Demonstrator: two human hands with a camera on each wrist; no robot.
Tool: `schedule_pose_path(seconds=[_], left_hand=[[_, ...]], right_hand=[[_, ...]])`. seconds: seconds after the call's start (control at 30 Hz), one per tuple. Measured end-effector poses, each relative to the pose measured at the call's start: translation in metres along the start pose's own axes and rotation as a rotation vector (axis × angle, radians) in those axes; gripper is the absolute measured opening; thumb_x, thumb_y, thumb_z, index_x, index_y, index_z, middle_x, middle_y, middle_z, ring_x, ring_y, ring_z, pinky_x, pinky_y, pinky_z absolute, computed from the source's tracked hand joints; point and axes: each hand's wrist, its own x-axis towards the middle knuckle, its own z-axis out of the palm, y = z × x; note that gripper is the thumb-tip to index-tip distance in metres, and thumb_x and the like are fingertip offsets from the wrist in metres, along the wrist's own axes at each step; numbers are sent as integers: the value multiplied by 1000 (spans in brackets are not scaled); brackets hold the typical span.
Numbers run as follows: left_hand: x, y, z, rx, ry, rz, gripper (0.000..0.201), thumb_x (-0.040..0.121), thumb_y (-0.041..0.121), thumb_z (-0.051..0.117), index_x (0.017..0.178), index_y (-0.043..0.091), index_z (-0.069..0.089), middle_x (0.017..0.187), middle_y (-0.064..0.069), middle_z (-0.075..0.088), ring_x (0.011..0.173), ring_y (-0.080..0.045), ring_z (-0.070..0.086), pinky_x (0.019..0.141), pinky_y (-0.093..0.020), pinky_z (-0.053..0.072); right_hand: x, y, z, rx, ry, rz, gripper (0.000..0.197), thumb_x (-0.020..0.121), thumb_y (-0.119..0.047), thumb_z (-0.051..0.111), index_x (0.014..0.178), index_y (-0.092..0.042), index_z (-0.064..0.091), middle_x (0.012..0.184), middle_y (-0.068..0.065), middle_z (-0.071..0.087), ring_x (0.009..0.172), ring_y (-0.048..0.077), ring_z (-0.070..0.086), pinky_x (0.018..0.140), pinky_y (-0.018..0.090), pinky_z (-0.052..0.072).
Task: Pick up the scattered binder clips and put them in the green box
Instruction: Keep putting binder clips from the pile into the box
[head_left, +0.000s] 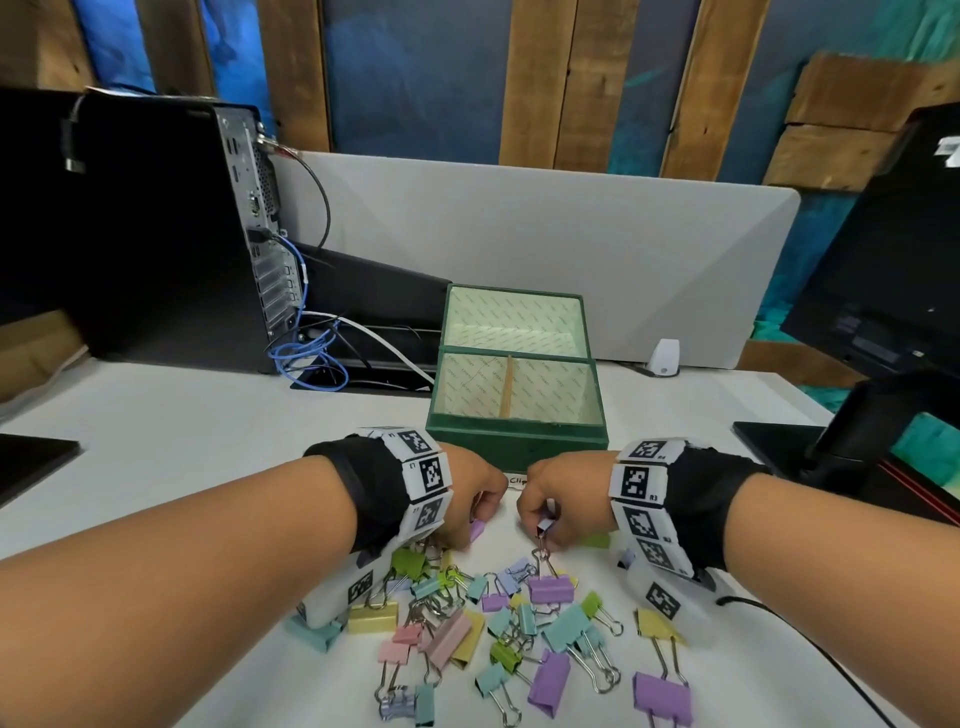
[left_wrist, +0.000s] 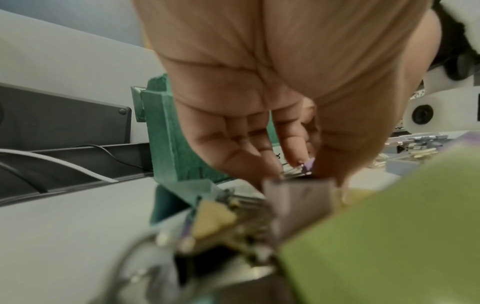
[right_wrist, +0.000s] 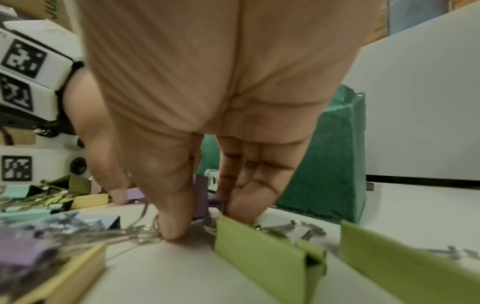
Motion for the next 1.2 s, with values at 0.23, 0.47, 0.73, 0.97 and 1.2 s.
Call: schedule_pose_path(seconds=[0.23, 0.47, 0.73, 0.97, 1.2], left_hand=[[-3, -2, 4, -3, -11, 51, 27, 69, 13, 73, 74, 24, 48, 90, 2, 58, 77, -17, 52, 60, -26, 41], [-6, -2, 2, 12, 3, 58, 32, 71, 12, 72, 68, 25, 43, 88, 3, 56, 75, -17, 50, 55, -23, 37], [-12, 1, 3, -8, 6, 54, 26, 72, 7, 69, 81, 20, 49, 90, 3, 53, 79, -16, 50, 55, -22, 37], [-18, -7, -18, -213, 247, 3, 23, 75, 7, 67, 80, 22, 50, 83, 9, 54, 72, -10, 52, 71, -22, 49], [3, -9, -67, -491, 562, -42, 23, 73, 6, 71, 85, 19, 56, 85, 6, 58, 64, -7, 50, 55, -16, 41]], right_hand=[[-10, 8, -13, 217, 144, 88, 8, 81, -19, 68, 90, -18, 70, 74, -11, 60, 64, 3, 53, 64, 16, 43], [-28, 34, -57, 622, 482, 243, 14, 79, -25, 72, 89, -16, 70, 83, -2, 72, 63, 3, 67, 77, 21, 55], [-8, 45, -72, 674, 629, 427, 7, 81, -19, 71, 88, -17, 69, 87, 1, 67, 72, 14, 65, 81, 27, 55], [-12, 44, -55, 532, 603, 344, 17, 86, -17, 64, 102, -21, 67, 102, -3, 64, 89, 13, 60, 88, 25, 47], [-47, 43, -29, 330, 485, 248, 12, 86, -22, 62, 95, -31, 66, 92, -14, 62, 88, 11, 61, 77, 18, 45]])
